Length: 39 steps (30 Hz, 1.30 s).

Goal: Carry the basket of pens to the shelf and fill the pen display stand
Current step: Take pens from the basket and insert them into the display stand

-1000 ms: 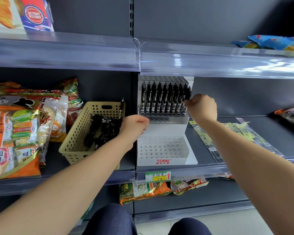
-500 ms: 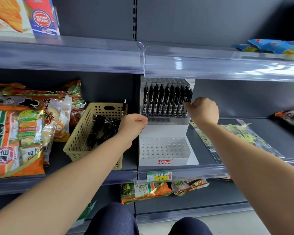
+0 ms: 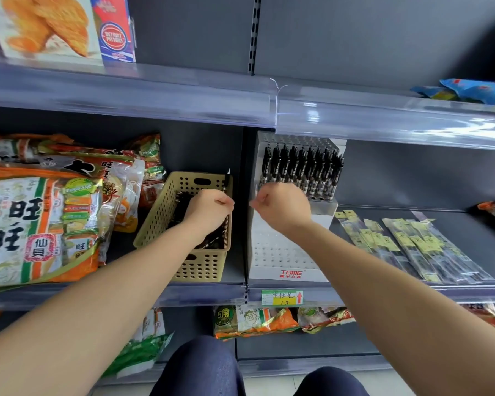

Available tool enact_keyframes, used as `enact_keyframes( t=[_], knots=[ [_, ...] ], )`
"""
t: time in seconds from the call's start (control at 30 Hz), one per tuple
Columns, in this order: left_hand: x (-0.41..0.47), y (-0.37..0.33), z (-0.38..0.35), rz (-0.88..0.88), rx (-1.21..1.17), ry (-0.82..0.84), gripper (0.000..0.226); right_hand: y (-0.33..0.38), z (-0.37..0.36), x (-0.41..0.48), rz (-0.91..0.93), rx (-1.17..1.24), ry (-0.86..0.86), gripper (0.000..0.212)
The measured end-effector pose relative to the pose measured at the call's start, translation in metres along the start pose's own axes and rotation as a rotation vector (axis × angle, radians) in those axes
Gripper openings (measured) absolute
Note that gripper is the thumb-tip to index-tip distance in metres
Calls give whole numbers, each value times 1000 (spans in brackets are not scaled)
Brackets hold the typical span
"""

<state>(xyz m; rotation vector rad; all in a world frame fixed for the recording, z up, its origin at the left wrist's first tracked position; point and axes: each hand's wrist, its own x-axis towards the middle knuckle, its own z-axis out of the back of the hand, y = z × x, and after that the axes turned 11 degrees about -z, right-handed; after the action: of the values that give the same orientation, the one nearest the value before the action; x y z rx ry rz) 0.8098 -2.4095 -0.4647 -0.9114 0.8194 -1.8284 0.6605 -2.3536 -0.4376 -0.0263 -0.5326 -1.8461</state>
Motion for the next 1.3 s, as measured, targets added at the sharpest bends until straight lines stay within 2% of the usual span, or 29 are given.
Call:
enact_keyframes(
  t=[0.17,0.27,0.37,0.47,0.53,0.63,0.73,0.83,0.93,1.1,1.17,1.23,1.3],
  knots=[
    [6,21,19,34,312,46,17,28,-28,3,35,-23,123,20],
    [8,32,26,52,500,145,13,35,-48,7,34,-41,194,18],
    [9,45,25,118,623,348,41,35,-61,10,44,-60,213,16],
    [12,55,17,208,657,632,70,32,-68,13,58,-63,198,18],
    [14,56,11,230,679,792,69,30,-72,15,45,-40,189,18],
    [20,59,2,256,754,880,57,28,-79,19,47,-6,178,19],
    [27,70,-8,320,792,878,57,25,-85,22,54,10,168,19],
    [33,76,-13,301,818,833,70,24,-90,23,51,45,152,19],
    [41,81,-11,272,815,862,59,22,-97,25,49,75,132,19],
    [51,87,-5,351,782,601,59,21,-103,28,51,98,132,19],
    [56,87,-4,409,722,513,68,20,-105,29,46,111,128,19],
    [63,87,-6,452,645,452,79,19,-107,29,45,121,127,19],
    [71,91,-11,461,596,460,84,18,-107,29,49,129,133,19]
  ],
)
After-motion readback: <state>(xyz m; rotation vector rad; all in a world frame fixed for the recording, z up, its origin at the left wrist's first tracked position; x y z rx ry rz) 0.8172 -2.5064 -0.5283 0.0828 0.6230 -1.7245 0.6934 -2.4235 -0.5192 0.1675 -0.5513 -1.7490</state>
